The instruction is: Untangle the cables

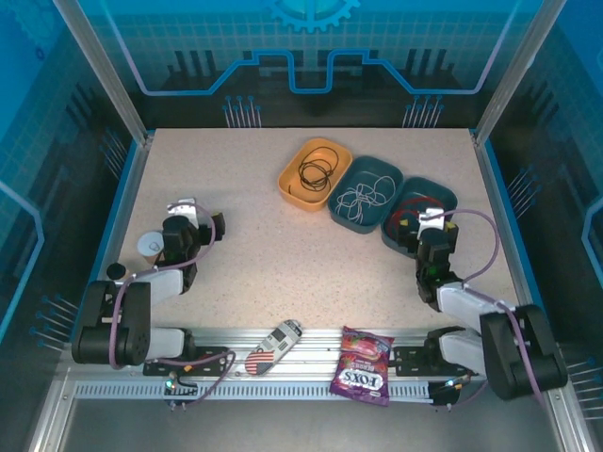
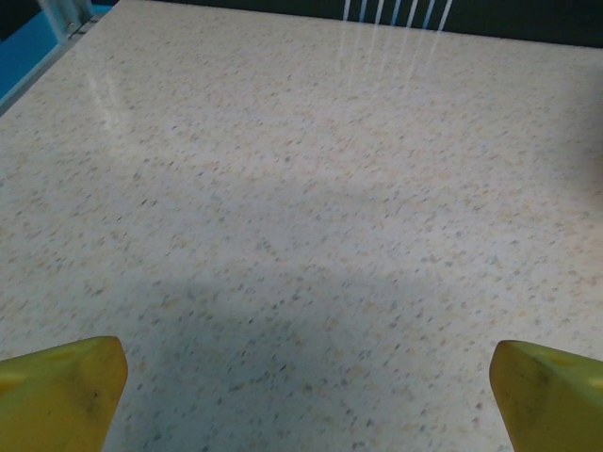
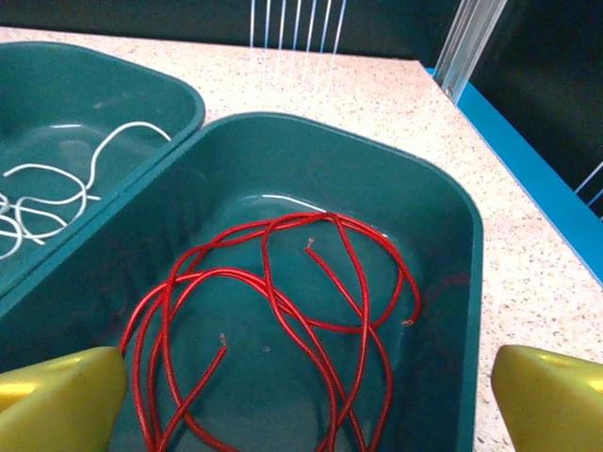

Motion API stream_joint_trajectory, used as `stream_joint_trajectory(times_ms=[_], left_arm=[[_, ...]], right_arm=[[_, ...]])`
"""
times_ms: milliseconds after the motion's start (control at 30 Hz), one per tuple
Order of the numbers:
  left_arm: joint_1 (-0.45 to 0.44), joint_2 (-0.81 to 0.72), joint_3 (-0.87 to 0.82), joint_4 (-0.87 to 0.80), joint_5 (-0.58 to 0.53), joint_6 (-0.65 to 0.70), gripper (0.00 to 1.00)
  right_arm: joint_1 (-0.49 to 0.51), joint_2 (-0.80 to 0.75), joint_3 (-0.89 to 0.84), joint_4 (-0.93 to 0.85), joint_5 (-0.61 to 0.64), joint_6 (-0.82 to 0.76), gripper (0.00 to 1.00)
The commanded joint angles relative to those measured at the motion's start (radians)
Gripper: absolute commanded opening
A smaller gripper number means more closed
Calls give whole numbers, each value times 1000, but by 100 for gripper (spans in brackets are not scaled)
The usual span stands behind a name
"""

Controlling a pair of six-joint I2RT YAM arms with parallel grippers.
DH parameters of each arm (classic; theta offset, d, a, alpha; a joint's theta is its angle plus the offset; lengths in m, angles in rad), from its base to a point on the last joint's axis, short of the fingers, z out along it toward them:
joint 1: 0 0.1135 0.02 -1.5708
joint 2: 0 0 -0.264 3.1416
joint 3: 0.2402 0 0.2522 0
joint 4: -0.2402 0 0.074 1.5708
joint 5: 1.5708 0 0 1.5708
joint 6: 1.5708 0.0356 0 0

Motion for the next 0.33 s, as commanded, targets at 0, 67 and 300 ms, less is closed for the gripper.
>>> stream_joint_trajectory(times_ms=[0,67,300], left_arm=[[9,2,0,99,123,5,99],[9,-15,-33,146,127,4,99],[9,-26,-46,157,126,12,99]], right_arm=[[-13,83,34,179,45,17,100],[-12,123,51,214,63,-6,100],[-13,218,55,316,25,-10,100]])
